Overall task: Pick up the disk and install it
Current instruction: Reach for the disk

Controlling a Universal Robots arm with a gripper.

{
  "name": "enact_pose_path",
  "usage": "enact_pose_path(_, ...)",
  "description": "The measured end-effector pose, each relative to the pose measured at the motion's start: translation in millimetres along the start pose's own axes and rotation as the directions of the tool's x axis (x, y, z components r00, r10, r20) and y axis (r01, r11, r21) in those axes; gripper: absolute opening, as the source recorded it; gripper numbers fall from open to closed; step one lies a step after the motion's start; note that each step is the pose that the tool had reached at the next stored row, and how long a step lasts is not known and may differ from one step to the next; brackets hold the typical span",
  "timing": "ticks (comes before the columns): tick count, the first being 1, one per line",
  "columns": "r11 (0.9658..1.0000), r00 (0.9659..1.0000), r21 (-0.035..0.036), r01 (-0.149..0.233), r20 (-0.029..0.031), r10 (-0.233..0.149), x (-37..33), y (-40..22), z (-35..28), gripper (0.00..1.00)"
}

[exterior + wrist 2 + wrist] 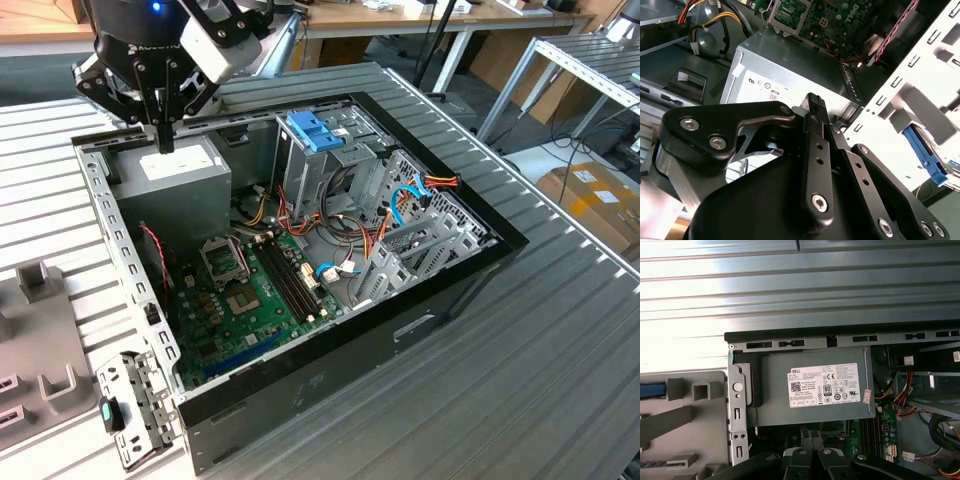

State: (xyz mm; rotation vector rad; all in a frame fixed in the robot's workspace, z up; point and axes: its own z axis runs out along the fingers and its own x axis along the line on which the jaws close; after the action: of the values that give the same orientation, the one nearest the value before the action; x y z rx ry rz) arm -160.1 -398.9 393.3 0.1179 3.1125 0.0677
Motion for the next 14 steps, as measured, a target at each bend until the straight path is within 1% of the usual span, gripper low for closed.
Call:
enact_pose_path(7, 1.0000, 1.0000, 0.0001, 0.000, 0.0000, 0.000, 5.2, -0.4, -0.2, 0.11)
enact_pose_path(10, 1.0000, 1.0000, 0.0001, 0.000, 0.0000, 0.000, 8.9, -0.7, -0.3, 0.11)
enact_pose_path(14, 1.0000, 1.0000, 0.0001, 0.000, 0.0001, 0.000, 15.8, -1.2, -0.5, 0.11)
